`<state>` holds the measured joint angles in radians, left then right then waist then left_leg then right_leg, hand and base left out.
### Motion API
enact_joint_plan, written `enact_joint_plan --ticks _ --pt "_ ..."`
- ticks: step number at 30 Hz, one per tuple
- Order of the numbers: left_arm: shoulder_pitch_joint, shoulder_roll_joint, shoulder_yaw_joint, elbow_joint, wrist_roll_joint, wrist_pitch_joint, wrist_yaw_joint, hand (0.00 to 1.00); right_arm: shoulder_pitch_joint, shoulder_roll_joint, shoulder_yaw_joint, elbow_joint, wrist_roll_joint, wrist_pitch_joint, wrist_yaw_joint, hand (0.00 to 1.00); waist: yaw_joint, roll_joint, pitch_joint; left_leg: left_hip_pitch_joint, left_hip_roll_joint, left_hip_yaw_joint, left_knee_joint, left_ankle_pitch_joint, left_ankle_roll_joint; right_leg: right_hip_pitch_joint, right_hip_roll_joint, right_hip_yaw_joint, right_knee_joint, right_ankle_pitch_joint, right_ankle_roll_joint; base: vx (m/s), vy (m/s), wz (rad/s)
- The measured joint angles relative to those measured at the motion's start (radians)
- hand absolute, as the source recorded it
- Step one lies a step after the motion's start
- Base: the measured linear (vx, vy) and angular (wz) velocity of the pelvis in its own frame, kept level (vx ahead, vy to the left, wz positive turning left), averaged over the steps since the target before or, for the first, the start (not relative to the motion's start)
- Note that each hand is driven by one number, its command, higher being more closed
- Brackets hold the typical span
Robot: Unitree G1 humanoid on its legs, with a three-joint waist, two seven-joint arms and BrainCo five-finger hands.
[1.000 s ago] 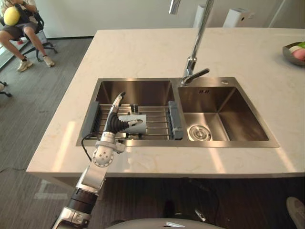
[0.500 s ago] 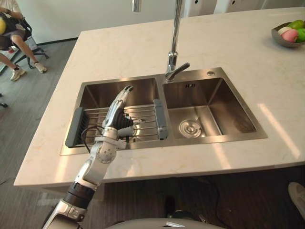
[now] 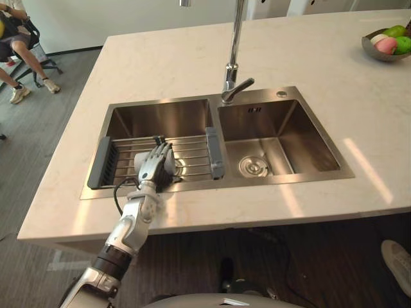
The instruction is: Walk over to the sink, pick up the cup, carry it to the dishwasher, place the cup inside the dishwasher, then close the dishwasher door
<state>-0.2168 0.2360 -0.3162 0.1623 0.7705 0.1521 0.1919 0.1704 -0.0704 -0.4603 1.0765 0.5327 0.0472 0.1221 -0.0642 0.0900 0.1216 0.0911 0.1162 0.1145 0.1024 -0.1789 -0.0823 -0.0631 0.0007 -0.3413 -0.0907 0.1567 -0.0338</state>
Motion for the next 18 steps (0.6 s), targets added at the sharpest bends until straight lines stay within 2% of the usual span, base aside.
enact_joint_plan --ticks 2,6,9,13,14,18 --pt "0.000 0.000 0.001 0.010 0.001 0.004 0.008 0.00 0.002 -0.004 0.017 -0.001 0.011 0.001 0.000 0.00 -0.002 0.001 0.001 0.008 0.000 0.004 0.000 -0.012 -0.007 0.009 0.002 0.000 0.000 0.003 -0.001 -0.03 0.071 -0.10" --pt "0.000 0.000 0.003 0.027 0.045 0.003 0.026 0.00 0.003 -0.030 0.055 -0.004 0.011 0.006 0.001 0.00 -0.016 0.021 0.003 0.019 0.007 -0.004 -0.008 -0.020 -0.015 0.014 0.011 0.000 0.000 0.001 -0.002 0.05 0.061 -0.02" --pt "-0.001 0.003 0.004 0.032 0.061 0.004 0.043 0.00 0.003 -0.038 0.060 -0.004 0.011 0.015 0.010 0.00 -0.021 0.027 0.002 0.035 0.016 -0.005 -0.012 -0.001 -0.023 0.016 0.023 0.005 0.000 -0.010 -0.008 0.12 0.047 0.00" --pt "-0.027 0.002 0.001 0.056 0.101 0.000 0.087 0.00 0.003 -0.039 0.065 0.000 0.010 0.025 0.050 0.00 -0.019 0.022 0.005 0.031 0.010 -0.008 -0.004 0.021 -0.019 0.017 0.019 0.006 0.000 -0.025 -0.017 0.04 0.047 0.00" --pt "-0.027 0.002 0.002 0.061 0.115 -0.002 0.106 0.00 0.003 -0.038 0.065 0.000 0.010 0.026 0.052 0.00 -0.019 0.014 0.010 0.028 0.005 -0.008 0.001 0.027 -0.011 0.018 0.014 0.005 0.000 -0.025 -0.016 0.00 0.069 0.02" --pt "-0.028 0.003 0.004 0.069 0.161 -0.025 0.156 0.00 0.003 -0.032 0.064 0.000 0.010 0.026 0.072 0.00 -0.019 0.004 0.013 0.017 -0.006 -0.007 0.001 0.041 -0.010 0.008 0.001 0.002 0.000 -0.024 -0.014 -0.04 0.091 0.02"
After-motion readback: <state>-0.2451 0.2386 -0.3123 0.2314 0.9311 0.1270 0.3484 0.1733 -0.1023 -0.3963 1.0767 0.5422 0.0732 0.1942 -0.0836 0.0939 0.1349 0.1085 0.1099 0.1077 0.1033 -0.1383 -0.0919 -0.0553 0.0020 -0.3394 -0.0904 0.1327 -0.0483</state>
